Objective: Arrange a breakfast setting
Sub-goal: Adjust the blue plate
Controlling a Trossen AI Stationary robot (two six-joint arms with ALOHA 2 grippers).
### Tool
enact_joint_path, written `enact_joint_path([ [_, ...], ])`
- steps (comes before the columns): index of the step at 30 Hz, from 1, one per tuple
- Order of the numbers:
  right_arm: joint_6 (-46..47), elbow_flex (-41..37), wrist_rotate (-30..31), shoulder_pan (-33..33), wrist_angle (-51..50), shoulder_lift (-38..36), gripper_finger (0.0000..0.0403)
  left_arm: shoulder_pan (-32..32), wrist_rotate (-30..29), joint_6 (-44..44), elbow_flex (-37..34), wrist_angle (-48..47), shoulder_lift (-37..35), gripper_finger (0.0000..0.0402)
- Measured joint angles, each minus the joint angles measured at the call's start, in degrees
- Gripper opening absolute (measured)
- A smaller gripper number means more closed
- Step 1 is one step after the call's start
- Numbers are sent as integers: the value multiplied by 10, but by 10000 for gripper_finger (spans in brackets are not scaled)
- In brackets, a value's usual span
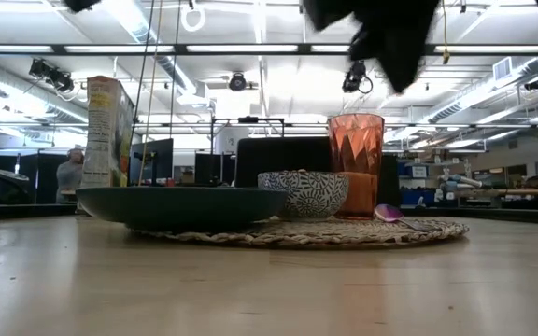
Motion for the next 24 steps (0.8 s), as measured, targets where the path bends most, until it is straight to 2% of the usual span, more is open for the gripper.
enact_joint_path([
  [5,138,0,13,88,-5,-37,125,-22,44,-113,-4,-87,51,295],
  [7,199,0,36,120,-5,-48,128,-29,62,-129,-29,-80,70,295],
  [10,280,0,65,156,-10,-57,137,-31,75,-141,-85,-7,97,295],
  [13,343,0,71,176,-10,-57,148,-10,64,-149,-140,80,134,295],
  [16,363,-1,71,182,-10,-52,157,19,44,-145,-163,122,181,295],
  [20,363,-19,73,181,-8,-52,163,47,38,-99,-160,171,258,295],
  [24,353,-34,72,175,-12,-51,162,47,45,-70,-141,151,333,295],
])
